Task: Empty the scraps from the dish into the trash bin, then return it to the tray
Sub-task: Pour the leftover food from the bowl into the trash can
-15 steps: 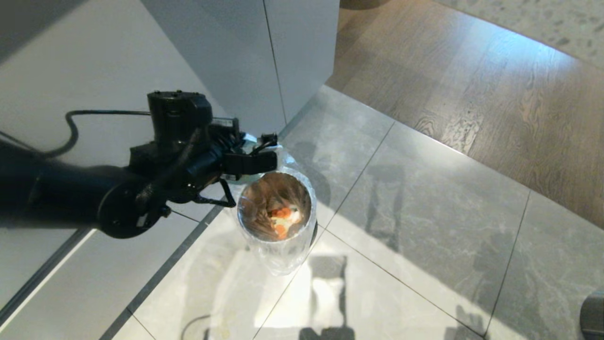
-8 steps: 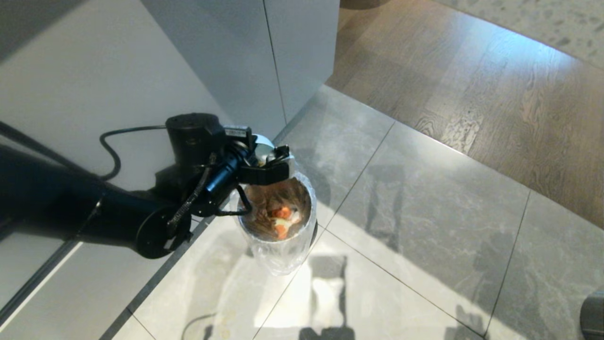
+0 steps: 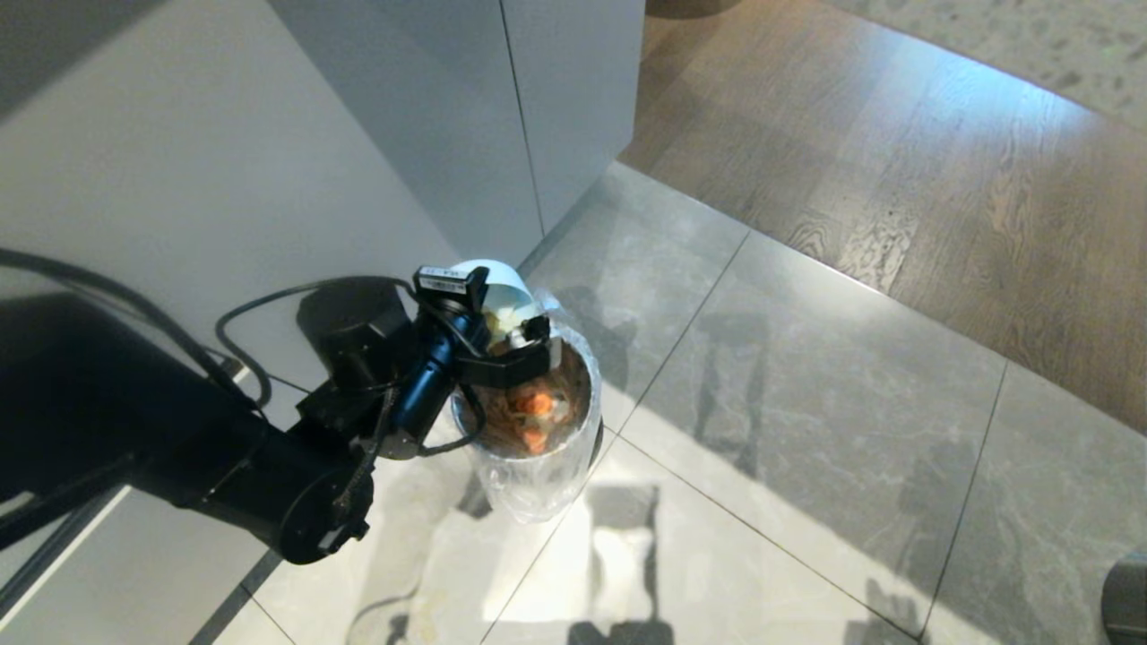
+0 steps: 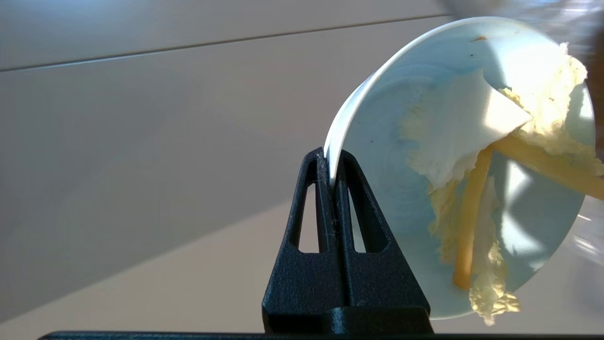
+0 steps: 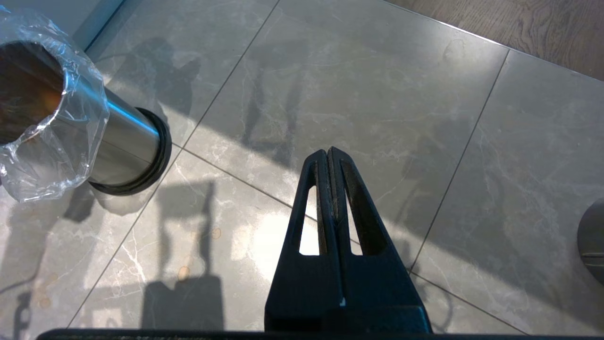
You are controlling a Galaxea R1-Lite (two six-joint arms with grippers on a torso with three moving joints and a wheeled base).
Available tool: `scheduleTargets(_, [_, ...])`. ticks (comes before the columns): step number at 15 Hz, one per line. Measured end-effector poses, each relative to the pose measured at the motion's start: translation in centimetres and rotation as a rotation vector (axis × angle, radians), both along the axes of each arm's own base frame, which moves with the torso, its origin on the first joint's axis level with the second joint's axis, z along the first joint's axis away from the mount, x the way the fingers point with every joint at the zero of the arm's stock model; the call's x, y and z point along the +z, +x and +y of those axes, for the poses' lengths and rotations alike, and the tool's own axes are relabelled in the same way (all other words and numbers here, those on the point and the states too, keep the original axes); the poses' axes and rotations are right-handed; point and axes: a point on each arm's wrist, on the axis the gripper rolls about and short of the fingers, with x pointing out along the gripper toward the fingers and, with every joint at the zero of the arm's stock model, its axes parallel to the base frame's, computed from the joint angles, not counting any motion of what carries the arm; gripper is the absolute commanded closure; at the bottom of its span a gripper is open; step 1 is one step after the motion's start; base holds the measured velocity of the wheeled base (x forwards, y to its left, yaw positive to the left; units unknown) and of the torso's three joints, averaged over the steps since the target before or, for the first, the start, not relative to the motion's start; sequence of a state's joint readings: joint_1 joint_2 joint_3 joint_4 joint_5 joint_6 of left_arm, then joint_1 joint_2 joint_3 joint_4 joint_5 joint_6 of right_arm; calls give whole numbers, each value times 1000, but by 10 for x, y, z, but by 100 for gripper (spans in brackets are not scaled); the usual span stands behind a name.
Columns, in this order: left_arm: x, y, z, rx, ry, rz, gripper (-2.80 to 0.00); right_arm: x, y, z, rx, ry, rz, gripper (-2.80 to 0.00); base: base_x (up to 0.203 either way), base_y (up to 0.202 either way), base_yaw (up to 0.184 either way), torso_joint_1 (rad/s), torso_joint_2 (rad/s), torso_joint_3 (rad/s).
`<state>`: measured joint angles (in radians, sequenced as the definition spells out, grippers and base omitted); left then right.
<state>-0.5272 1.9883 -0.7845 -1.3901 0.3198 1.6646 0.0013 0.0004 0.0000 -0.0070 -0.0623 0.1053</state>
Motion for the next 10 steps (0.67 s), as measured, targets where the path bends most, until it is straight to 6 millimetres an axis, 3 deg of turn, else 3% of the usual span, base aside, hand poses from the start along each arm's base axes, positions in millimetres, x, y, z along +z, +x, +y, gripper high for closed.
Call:
scheduleTargets(2, [-4,3,-2,7,5,-68,0,0,0,0,0,0,0,0,0,0,0,0,0,0])
scheduleTargets(7, [-25,9,-13,-10,38,-35,0,0,0,0,0,0,0,0,0,0,0,0,0,0])
scheduleTargets(10, [-20,5,-17,-17,71,-59,0,0,0,0,0,1,1,0,0,0,0,0,0,0])
